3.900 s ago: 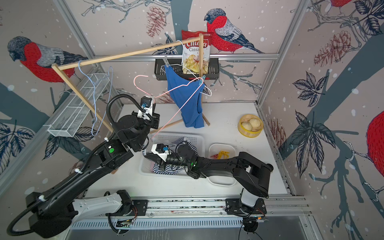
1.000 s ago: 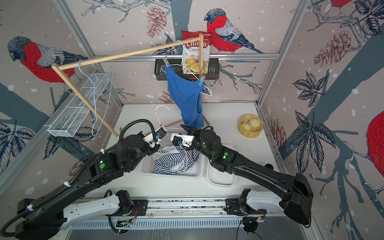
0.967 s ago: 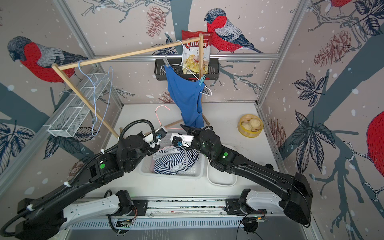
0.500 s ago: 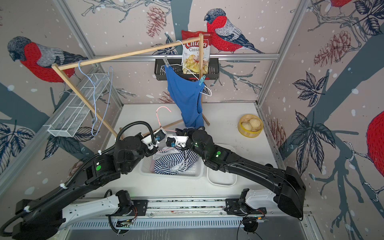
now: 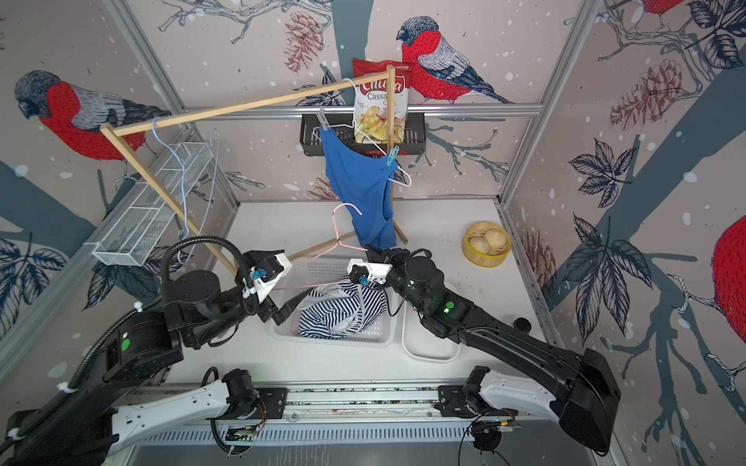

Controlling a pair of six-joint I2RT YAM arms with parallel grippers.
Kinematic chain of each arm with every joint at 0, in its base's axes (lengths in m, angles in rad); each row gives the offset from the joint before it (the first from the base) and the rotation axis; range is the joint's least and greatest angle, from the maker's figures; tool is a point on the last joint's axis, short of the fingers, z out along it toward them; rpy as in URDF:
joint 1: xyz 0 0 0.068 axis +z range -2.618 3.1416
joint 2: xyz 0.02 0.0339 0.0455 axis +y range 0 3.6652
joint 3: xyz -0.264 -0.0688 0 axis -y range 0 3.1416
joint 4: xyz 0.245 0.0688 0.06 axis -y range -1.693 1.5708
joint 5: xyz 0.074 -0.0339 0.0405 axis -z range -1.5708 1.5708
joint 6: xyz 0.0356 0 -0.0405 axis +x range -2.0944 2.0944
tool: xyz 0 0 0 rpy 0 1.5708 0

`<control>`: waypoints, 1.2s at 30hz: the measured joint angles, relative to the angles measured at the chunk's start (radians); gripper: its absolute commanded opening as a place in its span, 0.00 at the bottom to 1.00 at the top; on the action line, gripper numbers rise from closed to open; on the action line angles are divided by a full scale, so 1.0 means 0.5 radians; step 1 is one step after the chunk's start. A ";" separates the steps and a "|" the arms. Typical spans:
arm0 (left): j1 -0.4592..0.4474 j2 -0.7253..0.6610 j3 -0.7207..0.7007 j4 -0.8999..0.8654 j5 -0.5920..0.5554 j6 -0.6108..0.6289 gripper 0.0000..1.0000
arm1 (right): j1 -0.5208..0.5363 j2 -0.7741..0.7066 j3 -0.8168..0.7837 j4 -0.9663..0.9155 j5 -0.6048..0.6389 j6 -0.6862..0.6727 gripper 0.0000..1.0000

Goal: Remove the clothespins securing tank tops to the hanger
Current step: Place the hanger on the clothesline.

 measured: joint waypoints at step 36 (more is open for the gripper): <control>0.638 0.346 -0.204 -0.082 1.270 -0.128 0.63 | -0.240 -0.640 -0.244 -0.281 -0.186 -0.098 0.00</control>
